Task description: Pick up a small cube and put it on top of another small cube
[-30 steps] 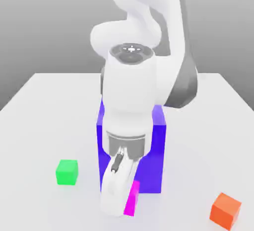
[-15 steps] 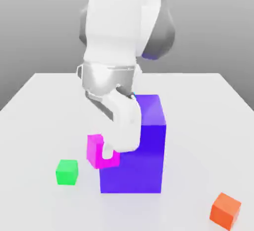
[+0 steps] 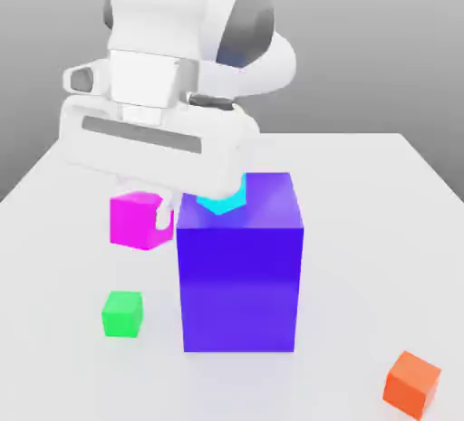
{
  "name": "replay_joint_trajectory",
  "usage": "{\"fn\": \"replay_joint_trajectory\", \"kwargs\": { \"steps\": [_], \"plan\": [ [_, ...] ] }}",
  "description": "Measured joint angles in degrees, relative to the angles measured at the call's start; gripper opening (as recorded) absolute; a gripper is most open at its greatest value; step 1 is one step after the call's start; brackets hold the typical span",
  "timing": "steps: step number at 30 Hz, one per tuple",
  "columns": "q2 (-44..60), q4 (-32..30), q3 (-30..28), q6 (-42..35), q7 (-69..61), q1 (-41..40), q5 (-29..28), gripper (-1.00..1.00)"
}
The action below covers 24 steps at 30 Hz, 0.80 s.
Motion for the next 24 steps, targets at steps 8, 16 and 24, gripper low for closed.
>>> {"fn": "replay_joint_trajectory", "kwargs": {
  "steps": [8, 16, 24],
  "plan": [
    [-3.8, -2.4, -5.7, -0.9, -22.4, 1.2, -3.5, -1.0],
    [-6.0, -4.8, -12.5, -1.2, -44.9, 3.1, -6.9, -1.0],
    [-6.7, -7.3, -20.2, -0.8, -67.4, 5.9, -10.4, -1.0]
  ]
}}
